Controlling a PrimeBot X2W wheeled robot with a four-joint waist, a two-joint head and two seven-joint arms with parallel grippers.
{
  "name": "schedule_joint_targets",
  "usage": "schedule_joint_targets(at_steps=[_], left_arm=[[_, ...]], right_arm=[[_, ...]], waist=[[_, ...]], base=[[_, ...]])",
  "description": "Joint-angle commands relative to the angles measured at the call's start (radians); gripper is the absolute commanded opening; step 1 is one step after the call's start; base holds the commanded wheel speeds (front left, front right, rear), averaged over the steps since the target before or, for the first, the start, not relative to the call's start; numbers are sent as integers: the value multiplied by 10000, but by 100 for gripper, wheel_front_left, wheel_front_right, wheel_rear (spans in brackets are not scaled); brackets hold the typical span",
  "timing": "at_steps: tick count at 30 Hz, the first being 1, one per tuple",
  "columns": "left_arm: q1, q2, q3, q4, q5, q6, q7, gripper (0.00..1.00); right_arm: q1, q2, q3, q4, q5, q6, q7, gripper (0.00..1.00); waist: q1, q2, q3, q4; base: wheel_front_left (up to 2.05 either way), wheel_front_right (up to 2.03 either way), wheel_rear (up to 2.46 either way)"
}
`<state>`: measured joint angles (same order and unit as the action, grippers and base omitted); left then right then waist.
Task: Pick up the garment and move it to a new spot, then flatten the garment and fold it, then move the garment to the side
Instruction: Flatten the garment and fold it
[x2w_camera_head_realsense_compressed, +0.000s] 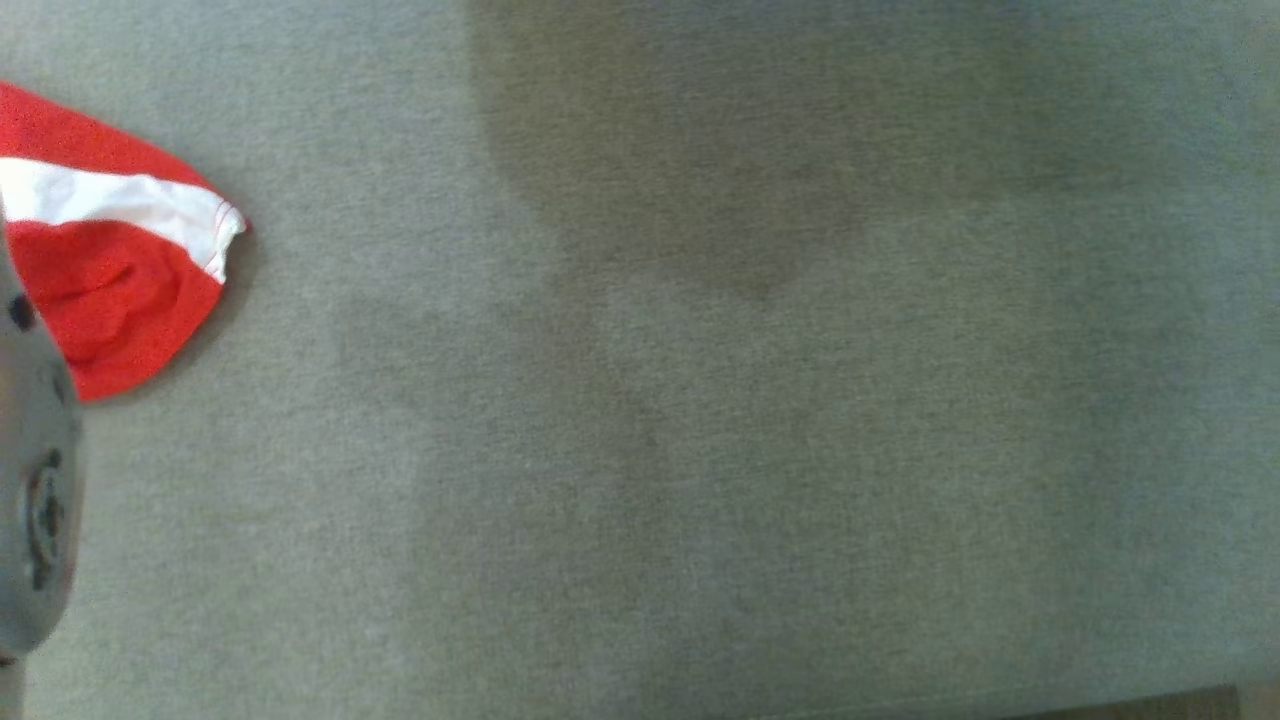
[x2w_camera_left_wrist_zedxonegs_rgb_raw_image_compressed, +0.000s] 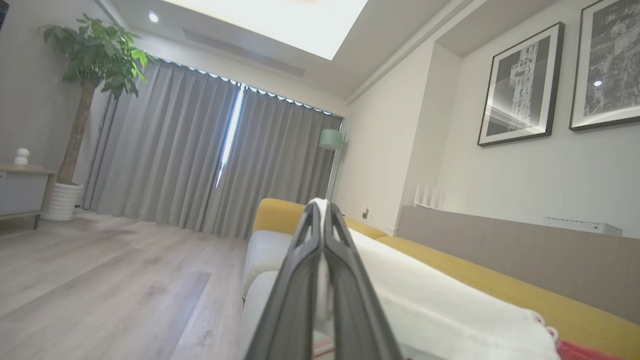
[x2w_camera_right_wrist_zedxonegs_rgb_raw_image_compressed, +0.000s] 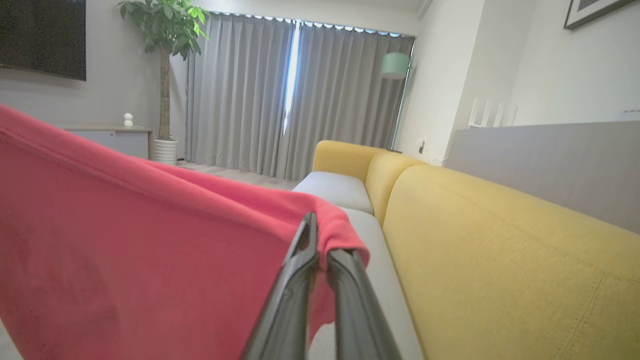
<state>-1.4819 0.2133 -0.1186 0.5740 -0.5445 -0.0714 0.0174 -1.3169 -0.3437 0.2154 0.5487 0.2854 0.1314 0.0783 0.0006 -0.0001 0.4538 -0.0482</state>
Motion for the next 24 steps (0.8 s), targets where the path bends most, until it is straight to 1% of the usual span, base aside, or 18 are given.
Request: schedule_joint_targets(at_steps=[1,5,8,12,15,19,23,24], left_arm=[[-708,560,114,-16,137,-73,-374,0],[-841,414,-118,785,192,-298,-1158,0],[-443,198,-65,1298,-243,-436,-1451,0],[576,151,-211,1692,-618,-545,-1809,0],[1696,226,-557,1701,-831,-580,-1870,0],[3542,488,-1485,1074,-1269,-588,-1657,0],[5467,1103,-2506,28,-1772,-590,-1059,0],[5467,1103,-2506,28,-1772,-590,-1059,0]], right_arm=[[-582,16,-82,192,-272,-7,-642,0],[-892,48,-217,1606,-426,-7,-1669,0],[-628,278,-591,2544,161,-7,-1983,0],[301,221,236,3193,550,-7,-2156,0],[1082,58,1012,3341,1058,-7,-2178,0],[2258,-407,2413,3197,1817,-7,-1811,0],[3297,-1160,3981,2664,2516,-7,-1270,0],[3297,-1160,3981,2664,2516,-7,-1270,0]], waist=[[-6,1,112,140],[-6,1,109,269],[-6,1,107,314],[-6,1,-58,416],[-6,1,-269,472],[-6,1,-724,573],[-6,1,-1164,627],[-6,1,-1164,627]], base=[[0,0,0],[0,0,0],[0,0,0],[0,0,0],[0,0,0],[0,0,0],[0,0,0],[0,0,0]])
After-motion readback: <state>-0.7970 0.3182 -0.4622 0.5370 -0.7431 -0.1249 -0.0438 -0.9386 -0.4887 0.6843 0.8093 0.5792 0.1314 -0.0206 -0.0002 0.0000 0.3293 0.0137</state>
